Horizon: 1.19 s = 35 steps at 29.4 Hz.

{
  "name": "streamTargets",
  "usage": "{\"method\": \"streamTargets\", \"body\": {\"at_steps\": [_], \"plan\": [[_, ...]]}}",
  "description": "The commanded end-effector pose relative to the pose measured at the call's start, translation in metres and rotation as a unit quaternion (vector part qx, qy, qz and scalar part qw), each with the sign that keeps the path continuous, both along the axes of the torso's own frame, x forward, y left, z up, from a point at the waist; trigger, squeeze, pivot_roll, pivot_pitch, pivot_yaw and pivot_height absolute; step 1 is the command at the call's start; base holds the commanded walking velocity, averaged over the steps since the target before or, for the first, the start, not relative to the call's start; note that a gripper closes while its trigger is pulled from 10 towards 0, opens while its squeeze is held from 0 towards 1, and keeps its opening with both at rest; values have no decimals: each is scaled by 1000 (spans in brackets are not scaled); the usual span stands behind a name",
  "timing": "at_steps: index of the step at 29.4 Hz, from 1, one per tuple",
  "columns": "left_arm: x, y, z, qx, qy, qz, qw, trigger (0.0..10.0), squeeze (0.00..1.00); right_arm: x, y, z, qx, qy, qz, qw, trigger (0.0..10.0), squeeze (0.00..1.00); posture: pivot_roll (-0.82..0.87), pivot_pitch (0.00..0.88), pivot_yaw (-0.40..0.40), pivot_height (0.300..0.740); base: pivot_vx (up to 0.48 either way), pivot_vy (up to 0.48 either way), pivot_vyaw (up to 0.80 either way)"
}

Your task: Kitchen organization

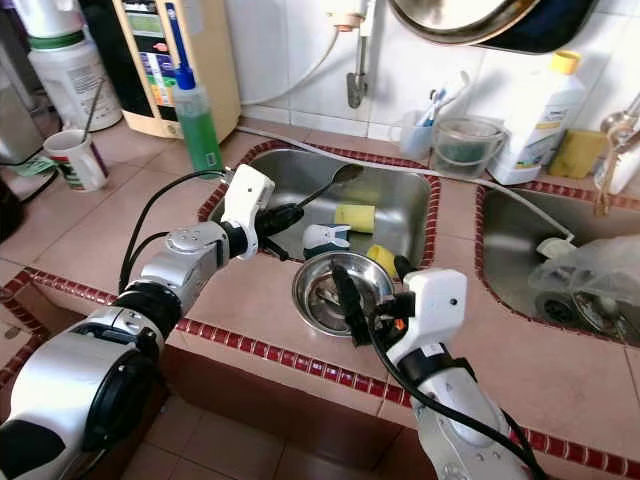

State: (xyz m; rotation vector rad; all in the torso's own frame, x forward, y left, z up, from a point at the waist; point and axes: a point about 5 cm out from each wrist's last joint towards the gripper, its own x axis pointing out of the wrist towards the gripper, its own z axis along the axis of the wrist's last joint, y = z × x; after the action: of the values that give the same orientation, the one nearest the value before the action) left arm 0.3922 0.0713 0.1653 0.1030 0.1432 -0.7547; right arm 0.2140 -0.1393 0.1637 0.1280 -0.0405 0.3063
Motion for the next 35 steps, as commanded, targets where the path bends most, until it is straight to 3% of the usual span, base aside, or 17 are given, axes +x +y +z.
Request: {"method": "streamTargets", "body": {"at_steps": [1, 13, 21, 22, 23, 24, 25, 26, 35], "plan": [[3, 0, 7, 13, -8, -2, 1000, 10000, 0, -4, -3, 5, 2, -3, -10, 1000, 10000, 0, -166, 85, 82, 740, 0, 0, 0], [6, 11, -1, 34, 28, 44, 998, 10000, 0, -22, -6, 6, 11, 11, -47, 999, 10000, 0, -231, 111, 126, 740, 0, 0, 0], [6, 16, -5, 40, 49, 58, 996, 10000, 0, -24, -6, 7, 11, 15, -55, 998, 10000, 0, -231, 122, 134, 740, 0, 0, 0], [6, 17, -5, 42, 49, 58, 996, 10000, 239, -24, -6, 8, 11, 15, -55, 998, 10000, 0, -230, 123, 134, 740, 0, 0, 0], [6, 17, -5, 46, 48, 58, 996, 10000, 310, -24, -6, 8, 11, 16, -54, 998, 10000, 0, -229, 126, 135, 740, 0, 0, 0], [6, 18, -6, 43, 52, 61, 996, 10000, 804, -24, -6, 8, 11, 16, -54, 998, 10000, 0, -224, 129, 136, 740, 0, 0, 0], [6, 18, -6, 43, 52, 61, 996, 10000, 804, -24, -6, 8, 11, 16, -54, 998, 10000, 0, -224, 129, 136, 740, 0, 0, 0], [6, 19, -6, 42, 53, 61, 996, 10000, 1000, -24, -6, 7, 11, 16, -55, 998, 10000, 0, -224, 129, 136, 740, 0, 0, 0], [8, 23, -1, 16, 58, 65, 996, 10000, 1000, -20, -6, 8, 13, 13, -54, 998, 10000, 0, -203, 135, 133, 740, 0, 0, 0]]}}
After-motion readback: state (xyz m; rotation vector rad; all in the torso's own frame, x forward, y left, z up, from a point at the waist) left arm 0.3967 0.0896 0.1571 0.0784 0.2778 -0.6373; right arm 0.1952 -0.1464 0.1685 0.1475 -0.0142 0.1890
